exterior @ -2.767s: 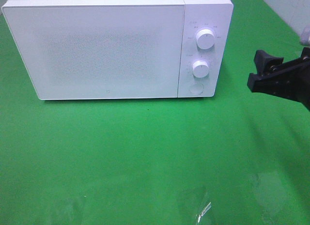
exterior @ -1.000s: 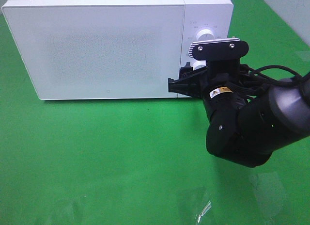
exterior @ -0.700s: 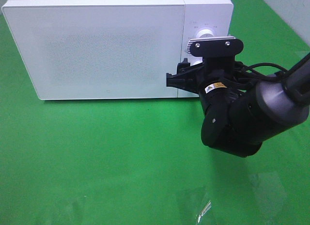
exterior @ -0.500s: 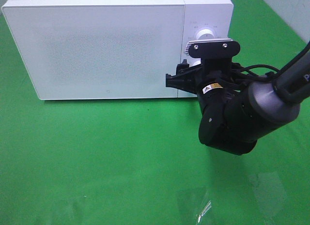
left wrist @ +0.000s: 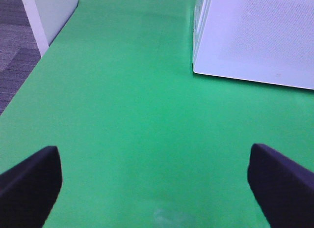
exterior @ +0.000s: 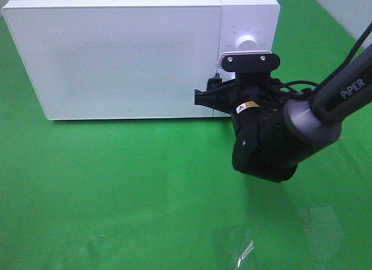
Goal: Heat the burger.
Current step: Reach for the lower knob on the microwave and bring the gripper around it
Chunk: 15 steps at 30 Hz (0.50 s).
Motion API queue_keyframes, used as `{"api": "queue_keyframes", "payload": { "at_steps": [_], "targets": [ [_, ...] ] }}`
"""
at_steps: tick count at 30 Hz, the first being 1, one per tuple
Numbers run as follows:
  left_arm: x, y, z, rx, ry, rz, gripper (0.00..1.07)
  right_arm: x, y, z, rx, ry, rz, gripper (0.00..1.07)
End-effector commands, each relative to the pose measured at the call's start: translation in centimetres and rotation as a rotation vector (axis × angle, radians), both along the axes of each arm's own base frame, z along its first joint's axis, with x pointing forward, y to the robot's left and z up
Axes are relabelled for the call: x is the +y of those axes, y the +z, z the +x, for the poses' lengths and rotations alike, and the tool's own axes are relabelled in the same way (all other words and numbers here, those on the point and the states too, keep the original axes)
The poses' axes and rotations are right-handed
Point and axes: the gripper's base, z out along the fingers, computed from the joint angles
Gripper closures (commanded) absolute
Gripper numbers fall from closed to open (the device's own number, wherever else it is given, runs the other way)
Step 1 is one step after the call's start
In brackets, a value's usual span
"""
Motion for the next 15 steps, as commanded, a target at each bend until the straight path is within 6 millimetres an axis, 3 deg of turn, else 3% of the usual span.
{"api": "queue_keyframes", "payload": {
  "at_steps": [1, 15],
  "targets": [
    [-0.03, -0.06, -0.24, -0.017, 0.0, -0.002, 0.12, -0.21, -0.29, 0.43, -0.003, -0.004, 0.024, 0.31],
    [-0.03, -0.06, -0.24, -0.017, 0.0, -0.002, 0.12, -0.26, 0.62, 0.44, -0.048, -0.011, 0.006, 0.35]
  ]
}}
